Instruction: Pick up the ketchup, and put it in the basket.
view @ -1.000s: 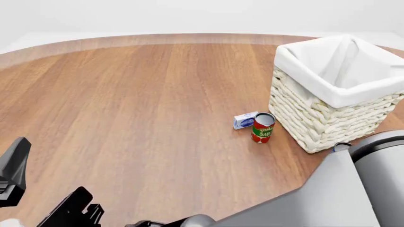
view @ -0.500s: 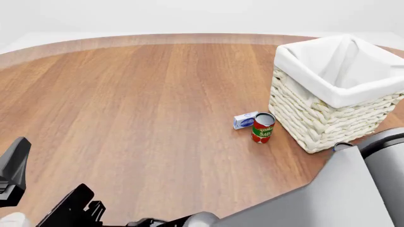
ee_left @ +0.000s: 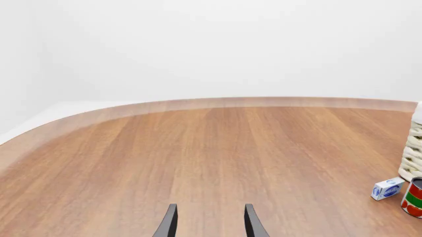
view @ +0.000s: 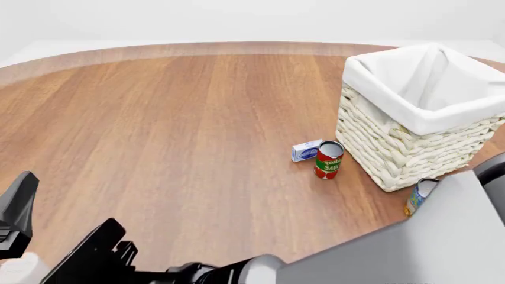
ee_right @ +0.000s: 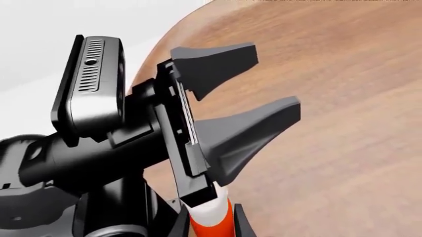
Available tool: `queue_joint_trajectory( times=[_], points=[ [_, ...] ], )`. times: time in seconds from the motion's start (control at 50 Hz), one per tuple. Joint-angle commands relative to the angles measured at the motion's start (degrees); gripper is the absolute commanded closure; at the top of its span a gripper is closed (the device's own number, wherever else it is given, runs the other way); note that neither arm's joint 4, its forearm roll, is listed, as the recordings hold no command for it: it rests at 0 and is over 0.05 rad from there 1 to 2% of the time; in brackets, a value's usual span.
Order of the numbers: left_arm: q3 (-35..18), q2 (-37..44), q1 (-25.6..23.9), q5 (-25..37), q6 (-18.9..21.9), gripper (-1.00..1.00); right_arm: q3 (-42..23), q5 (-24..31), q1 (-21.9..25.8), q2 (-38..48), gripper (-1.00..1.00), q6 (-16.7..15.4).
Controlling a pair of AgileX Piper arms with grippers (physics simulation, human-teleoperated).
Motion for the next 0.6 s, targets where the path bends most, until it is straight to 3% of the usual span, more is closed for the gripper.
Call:
queue_joint_trajectory(
  times=[0.02,0.6],
  points=[
    [0.00,0.00,0.00,0.00,0.00,-1.00,0.38,-0.40,-0.59,-0.72,1.00,1.03],
    [0.00,0.00,0.00,0.00,0.00,-1.00,2.71,-1.75,-3.34,-1.90,1.00,1.45]
  ],
)
